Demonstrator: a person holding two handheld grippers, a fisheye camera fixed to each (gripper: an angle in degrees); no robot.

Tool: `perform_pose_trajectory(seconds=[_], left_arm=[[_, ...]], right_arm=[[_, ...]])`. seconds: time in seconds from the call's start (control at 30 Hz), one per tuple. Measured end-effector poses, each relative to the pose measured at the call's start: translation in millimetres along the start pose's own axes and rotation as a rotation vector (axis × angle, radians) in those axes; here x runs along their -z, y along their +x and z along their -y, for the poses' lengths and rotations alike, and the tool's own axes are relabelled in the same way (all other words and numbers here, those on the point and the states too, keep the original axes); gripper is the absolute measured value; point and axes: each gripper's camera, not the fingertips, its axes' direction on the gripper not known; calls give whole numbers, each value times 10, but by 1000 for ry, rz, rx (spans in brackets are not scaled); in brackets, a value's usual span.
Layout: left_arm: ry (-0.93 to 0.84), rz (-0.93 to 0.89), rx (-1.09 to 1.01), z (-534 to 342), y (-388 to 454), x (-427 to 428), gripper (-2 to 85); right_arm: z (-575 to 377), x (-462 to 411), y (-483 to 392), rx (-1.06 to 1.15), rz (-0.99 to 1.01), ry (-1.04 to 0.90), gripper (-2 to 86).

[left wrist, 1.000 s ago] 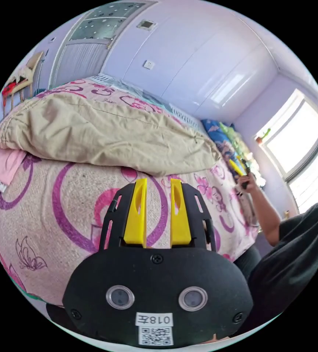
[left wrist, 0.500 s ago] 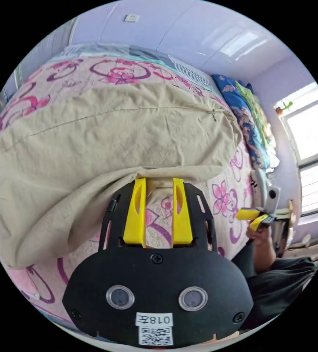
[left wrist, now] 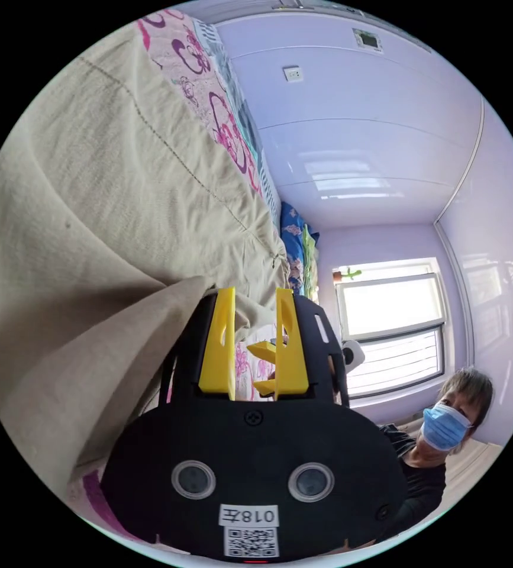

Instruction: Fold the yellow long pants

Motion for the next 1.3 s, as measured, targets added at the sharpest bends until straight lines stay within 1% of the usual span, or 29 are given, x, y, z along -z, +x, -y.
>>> perform_pose_trajectory(seconds=[0.1, 0.2, 0.33, 0.4, 0.47, 0.53, 0.67, 0.73, 0.83, 1.0, 1.03, 1.07, 1.13, 1.23, 1.3], left_arm=[[29, -72, 27, 47, -181, 129, 108], [32, -103, 36, 74, -322, 202, 111], [70, -175, 46, 40, -473, 297, 113], [114, -213, 48, -15, -546, 394, 114], [130, -212, 44, -39, -598, 459, 113], [141, -206, 49, -57, -673, 502, 114], [167, -250, 62, -132, -820, 550, 117], [177, -250, 60, -168, -848, 584, 118], [178, -249, 56, -210, -913, 626, 118], [204, -267, 15, -421, -866, 729, 117], [211, -267, 7, -458, -846, 756, 117], [220, -264, -10, -538, -800, 812, 117], [228, -252, -42, -672, -713, 918, 117], [234, -201, -101, -934, -538, 1155, 117], [246, -111, -148, -1203, -357, 1378, 117]], right_arm=[[31, -394, -9, -5, -55, -21, 111], [44, -714, -100, 16, -72, -41, 114], [55, -1134, -242, -2, -174, -82, 113], [59, -1216, -251, -48, -189, -89, 108], [-42, -1167, -265, -134, -183, -37, 101], [-115, -1194, -305, -150, -178, -13, 100], [-61, -1445, -324, -143, -198, -51, 107], [6, -1522, -294, -158, -184, -82, 109], [58, -1504, -299, -183, -164, -46, 109], [243, -1603, -330, -209, -198, -46, 99], [297, -1604, -342, -217, -211, -38, 58], [344, -1606, -352, -231, -265, -47, 32], [392, -1581, -381, -225, -338, -65, 17], [402, -1380, -457, -183, -277, -109, 6], [366, -1144, -578, -139, -215, -130, 3]])
